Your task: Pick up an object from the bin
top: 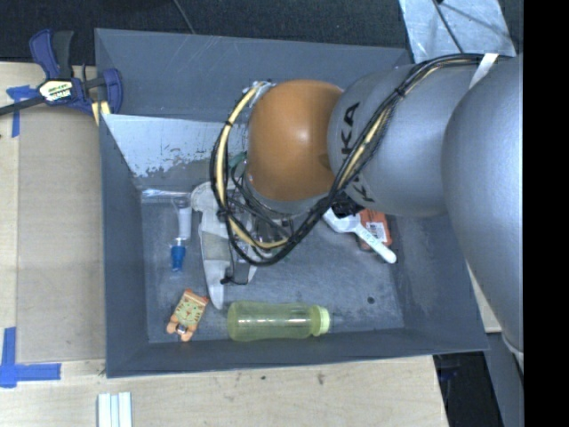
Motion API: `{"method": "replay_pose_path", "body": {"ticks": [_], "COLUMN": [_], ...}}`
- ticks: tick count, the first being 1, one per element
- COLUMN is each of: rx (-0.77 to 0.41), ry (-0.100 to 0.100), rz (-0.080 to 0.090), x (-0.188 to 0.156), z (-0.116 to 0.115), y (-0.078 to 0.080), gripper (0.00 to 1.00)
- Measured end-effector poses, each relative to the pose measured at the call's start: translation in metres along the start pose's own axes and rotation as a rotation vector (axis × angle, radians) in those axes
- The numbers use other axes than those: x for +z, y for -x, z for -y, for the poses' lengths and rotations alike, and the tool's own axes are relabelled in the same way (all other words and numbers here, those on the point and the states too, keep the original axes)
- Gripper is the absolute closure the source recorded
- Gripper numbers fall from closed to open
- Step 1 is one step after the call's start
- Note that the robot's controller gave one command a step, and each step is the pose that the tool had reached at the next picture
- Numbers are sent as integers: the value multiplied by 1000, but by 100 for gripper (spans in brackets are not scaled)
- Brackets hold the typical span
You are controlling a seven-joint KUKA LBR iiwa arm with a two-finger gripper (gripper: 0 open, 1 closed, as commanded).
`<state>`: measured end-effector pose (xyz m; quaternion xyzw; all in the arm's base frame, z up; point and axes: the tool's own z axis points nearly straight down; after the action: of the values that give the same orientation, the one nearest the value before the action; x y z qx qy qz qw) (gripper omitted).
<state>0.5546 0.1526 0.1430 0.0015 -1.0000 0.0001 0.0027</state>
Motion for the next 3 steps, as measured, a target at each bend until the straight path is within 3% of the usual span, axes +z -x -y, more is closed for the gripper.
{"method": "replay_pose_path", "body": {"ticks": [1, 2, 3], "rx": [3, -212, -302], "ry": [1, 1, -1], "rz": [8, 16, 15], "x": [-5, 44, 68], "z": [1, 17, -40], "y": [2, 17, -19], "gripper": [0, 0, 0]}}
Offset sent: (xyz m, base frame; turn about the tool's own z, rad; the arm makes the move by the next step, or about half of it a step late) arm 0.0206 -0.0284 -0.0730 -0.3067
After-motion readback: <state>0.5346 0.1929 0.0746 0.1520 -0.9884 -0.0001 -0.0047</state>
